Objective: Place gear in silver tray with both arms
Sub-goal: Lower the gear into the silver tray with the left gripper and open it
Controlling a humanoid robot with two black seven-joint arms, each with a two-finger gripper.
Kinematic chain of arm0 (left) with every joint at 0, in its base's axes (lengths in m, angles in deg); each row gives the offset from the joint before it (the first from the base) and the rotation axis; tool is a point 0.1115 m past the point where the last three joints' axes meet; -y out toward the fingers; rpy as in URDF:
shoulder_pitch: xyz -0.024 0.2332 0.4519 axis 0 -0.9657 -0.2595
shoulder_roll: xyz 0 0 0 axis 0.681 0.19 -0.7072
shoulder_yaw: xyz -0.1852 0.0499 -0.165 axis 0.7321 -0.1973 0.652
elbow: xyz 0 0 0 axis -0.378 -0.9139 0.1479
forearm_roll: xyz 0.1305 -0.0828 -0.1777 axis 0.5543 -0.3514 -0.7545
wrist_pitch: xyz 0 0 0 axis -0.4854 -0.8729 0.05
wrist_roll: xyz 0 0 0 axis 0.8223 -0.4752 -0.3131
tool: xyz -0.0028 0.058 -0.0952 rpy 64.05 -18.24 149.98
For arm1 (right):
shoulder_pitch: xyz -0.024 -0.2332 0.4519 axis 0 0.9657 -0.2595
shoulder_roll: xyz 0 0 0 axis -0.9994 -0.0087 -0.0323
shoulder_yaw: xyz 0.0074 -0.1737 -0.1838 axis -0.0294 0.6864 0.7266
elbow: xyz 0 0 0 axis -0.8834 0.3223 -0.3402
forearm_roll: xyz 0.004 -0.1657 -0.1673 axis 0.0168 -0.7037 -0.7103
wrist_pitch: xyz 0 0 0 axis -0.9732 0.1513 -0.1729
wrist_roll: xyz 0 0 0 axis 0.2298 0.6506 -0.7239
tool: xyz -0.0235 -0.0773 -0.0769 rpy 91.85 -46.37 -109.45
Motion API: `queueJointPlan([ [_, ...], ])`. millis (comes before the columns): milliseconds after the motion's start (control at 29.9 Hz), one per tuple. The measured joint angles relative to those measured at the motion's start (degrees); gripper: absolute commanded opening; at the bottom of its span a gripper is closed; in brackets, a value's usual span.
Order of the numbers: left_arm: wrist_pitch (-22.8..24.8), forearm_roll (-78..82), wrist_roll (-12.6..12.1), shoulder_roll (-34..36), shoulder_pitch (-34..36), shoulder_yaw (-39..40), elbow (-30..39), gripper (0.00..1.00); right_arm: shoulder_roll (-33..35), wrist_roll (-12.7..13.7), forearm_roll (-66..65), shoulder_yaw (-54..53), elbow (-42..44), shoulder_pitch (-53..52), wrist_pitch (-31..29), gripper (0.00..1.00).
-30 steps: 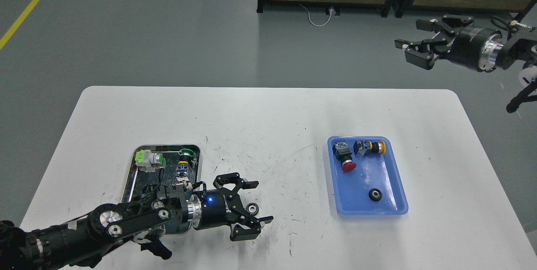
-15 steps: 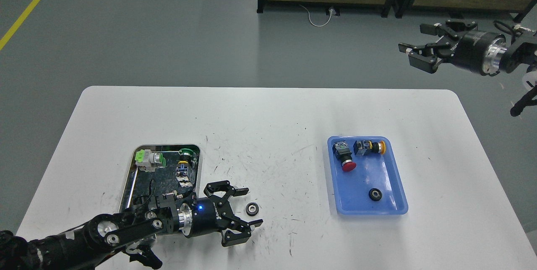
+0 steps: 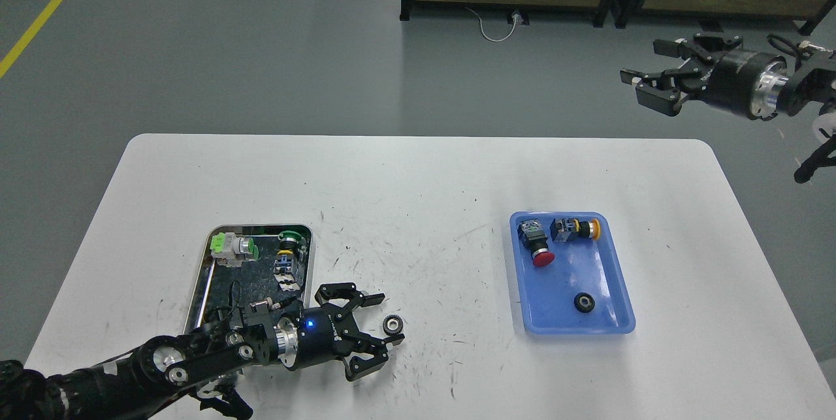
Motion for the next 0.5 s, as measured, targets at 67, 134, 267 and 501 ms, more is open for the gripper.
queueJointPlan([
  [67,-0.20,0.00,0.02,-0.13,-0.01,-0.70,0.18,0.72,0.06,0.00,0.00,0.00,0.00,0.00,0.00,0.73],
  [134,-0.65,0.03,0.03,-0.23,-0.01,-1.07,0.26,0.70,0.08,0.00,0.00,0.00,0.00,0.00,0.00,0.73],
  [267,-1.25,0.05,0.04,-0.26,0.01,-1.48,0.26,0.64,0.18,0.00,0.00,0.00,-0.06,0.00,0.00,0.73],
  [501,-1.35,0.05,-0.26,-0.27,0.47,-1.56,0.21,0.53,0.68,0.00,0.00,0.00,-0.33,0.00,0.00,0.73],
])
